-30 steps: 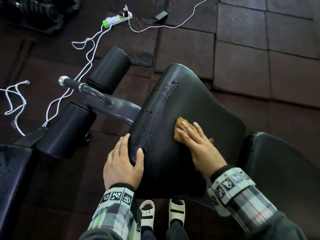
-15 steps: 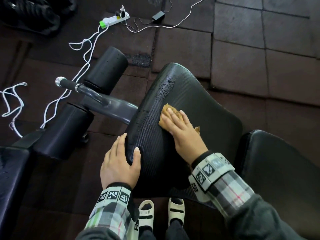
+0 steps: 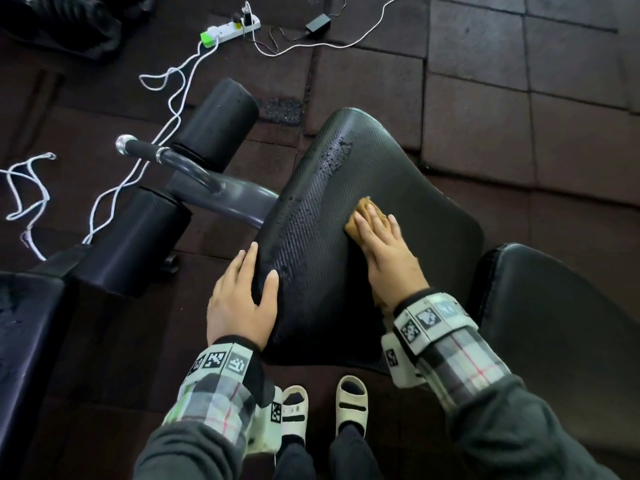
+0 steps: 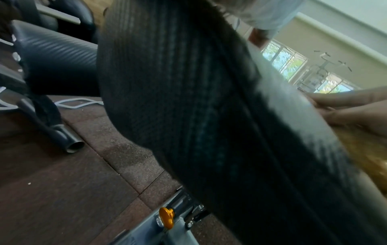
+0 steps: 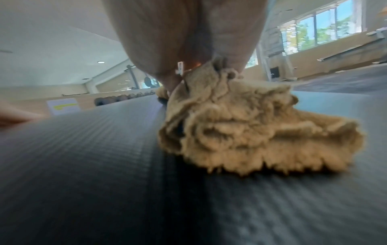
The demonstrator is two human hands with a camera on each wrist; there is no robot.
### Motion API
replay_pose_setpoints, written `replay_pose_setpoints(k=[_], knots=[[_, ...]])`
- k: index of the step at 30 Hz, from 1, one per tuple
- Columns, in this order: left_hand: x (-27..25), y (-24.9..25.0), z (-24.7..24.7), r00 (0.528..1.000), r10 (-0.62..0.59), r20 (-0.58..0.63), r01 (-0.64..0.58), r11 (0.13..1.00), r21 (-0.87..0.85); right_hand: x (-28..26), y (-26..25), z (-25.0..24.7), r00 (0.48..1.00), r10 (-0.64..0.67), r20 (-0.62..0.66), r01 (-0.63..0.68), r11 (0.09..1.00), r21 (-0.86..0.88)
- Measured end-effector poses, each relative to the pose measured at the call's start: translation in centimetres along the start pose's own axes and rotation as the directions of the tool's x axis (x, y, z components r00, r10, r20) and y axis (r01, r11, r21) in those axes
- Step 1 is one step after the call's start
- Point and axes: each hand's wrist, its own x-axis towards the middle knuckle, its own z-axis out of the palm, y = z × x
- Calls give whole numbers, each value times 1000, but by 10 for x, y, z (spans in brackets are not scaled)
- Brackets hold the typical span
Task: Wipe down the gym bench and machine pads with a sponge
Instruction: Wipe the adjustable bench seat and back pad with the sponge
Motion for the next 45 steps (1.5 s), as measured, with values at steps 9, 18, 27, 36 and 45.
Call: replay_pose_setpoints(k=[9,18,27,36,45], knots=[[-16,-27,-10,997,41,58,-40,999,-15,-69,-52,21,940,-301,160,318,944,-93],[-17,-27,-8,999,34,15,-34,999,-12,-47,10,2,999,-34,31,35,999,-24],[-16,-30,-7,999,49,11,-49,999,5,-56,-68,27,964,-234,123,245,966,-84],[-14,-32,-7,999,43,28,-43,999,-2,-90,2,5,993,-72,97,67,996,51],[-13,-32,-8,998,44,42,-43,999,-17,-52,-67,30,983,-157,98,161,986,-36]])
